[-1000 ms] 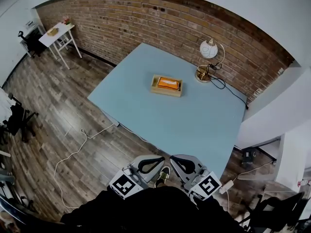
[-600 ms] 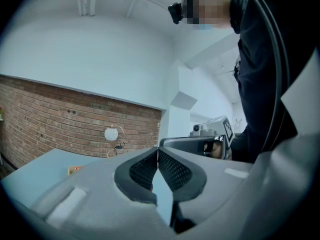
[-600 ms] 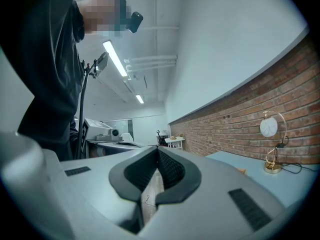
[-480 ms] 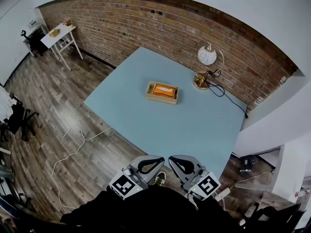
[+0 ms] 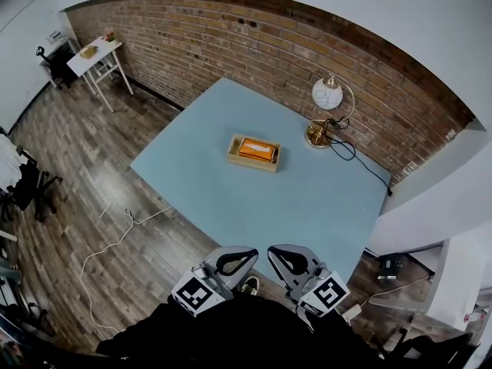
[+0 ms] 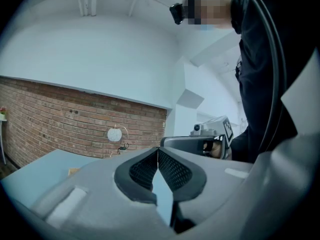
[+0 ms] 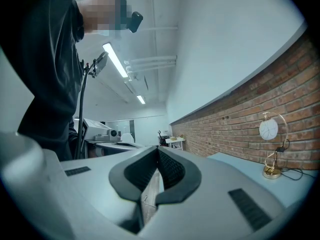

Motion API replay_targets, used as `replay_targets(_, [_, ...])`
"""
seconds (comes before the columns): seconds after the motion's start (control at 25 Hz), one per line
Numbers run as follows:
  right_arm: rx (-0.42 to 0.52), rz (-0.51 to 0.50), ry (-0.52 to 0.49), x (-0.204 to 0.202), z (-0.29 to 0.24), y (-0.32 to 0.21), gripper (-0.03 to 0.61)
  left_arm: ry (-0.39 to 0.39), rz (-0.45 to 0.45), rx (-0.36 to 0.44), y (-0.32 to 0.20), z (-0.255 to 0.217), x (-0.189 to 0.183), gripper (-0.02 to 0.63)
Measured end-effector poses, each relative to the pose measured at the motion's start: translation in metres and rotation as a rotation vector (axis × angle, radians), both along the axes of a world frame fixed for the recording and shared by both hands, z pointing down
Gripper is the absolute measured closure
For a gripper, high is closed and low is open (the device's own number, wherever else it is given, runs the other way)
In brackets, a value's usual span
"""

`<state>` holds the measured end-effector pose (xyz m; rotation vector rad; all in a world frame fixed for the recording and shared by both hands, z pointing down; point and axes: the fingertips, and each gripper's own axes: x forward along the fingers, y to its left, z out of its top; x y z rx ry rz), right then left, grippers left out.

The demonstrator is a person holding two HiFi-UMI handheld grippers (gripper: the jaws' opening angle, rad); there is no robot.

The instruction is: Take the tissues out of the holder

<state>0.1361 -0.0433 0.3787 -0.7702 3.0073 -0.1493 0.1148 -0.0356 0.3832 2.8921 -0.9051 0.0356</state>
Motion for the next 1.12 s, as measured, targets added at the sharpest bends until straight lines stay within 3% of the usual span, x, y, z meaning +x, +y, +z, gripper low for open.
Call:
replay_targets(0.52, [-0.019,0.02,0.022,-0.01,0.012,-0.044,0.574,0.003,-0.005,-0.008,-0.048,0.012,-0.019,0.603])
replay_targets(1.12, [-0.107,0.125,0.107,-0.044,0.042,-0.172,0.574,0.012,0.084,-0.061,-0.165,0.043,-0.066,0.603])
